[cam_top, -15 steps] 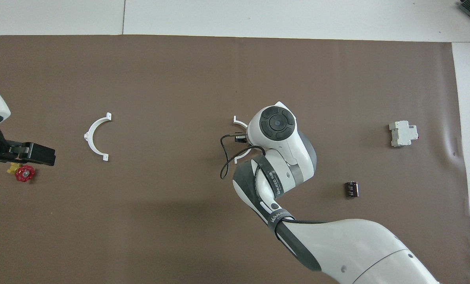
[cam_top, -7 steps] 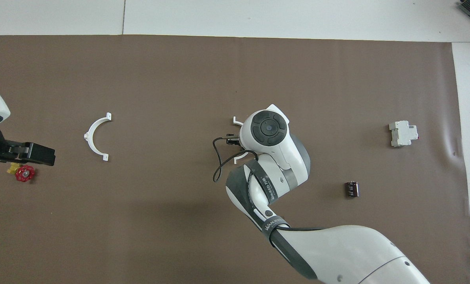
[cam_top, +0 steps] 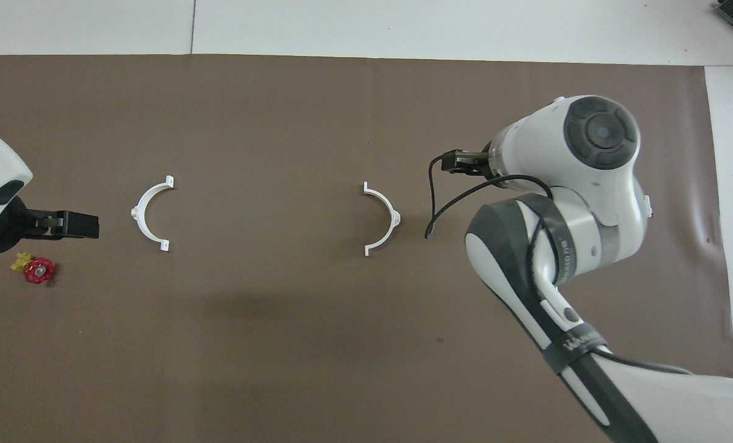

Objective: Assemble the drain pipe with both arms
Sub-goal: 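Release the clamp half while the left gripper reaches the other clamp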

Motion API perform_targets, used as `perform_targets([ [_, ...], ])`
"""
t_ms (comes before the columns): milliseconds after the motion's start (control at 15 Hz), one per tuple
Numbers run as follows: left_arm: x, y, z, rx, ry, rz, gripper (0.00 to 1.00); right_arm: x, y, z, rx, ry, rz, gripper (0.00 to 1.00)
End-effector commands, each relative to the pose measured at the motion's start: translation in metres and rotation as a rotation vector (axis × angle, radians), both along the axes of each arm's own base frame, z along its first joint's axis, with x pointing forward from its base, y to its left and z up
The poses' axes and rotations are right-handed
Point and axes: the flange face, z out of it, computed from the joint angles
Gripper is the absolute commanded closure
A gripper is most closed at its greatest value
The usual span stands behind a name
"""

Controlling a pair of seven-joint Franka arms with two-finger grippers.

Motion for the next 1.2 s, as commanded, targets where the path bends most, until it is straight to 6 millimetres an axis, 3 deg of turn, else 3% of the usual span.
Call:
perform_targets([
  [0, -0.006, 0.021, -0.032, -0.019, -0.060, 0.055, 0.00, -0.007, -0.065, 0.030, -0.026, 0.041, 0.025, 0.00],
  [134, 0.004, 0.024, -0.067, -0.019, -0.071, 0.075, 0.00, -0.018, -0.107, 0.051, -0.030, 0.085, 0.003, 0.00],
  [334, 0.038, 0.015, -0.134, -0.029, -0.089, 0.204, 0.00, -0.036, -0.142, 0.068, -0.040, 0.156, -0.041, 0.00],
  [535, 0.043, 0.028, -0.149, -0.031, -0.100, 0.255, 0.00, -0.058, -0.186, 0.091, -0.044, 0.195, -0.046, 0.00],
  [735, 0.035, 0.034, -0.174, -0.032, -0.092, 0.288, 0.00, -0.074, -0.232, 0.099, -0.035, 0.235, -0.039, 0.00],
  [869, 0.027, 0.034, -0.199, -0.038, -0.090, 0.346, 0.00, -0.078, -0.241, 0.111, -0.037, 0.221, -0.028, 0.00],
  [1137, 0.026, 0.009, -0.236, -0.043, -0.049, 0.473, 0.00, -0.081, -0.233, 0.167, -0.114, 0.226, -0.010, 0.00],
])
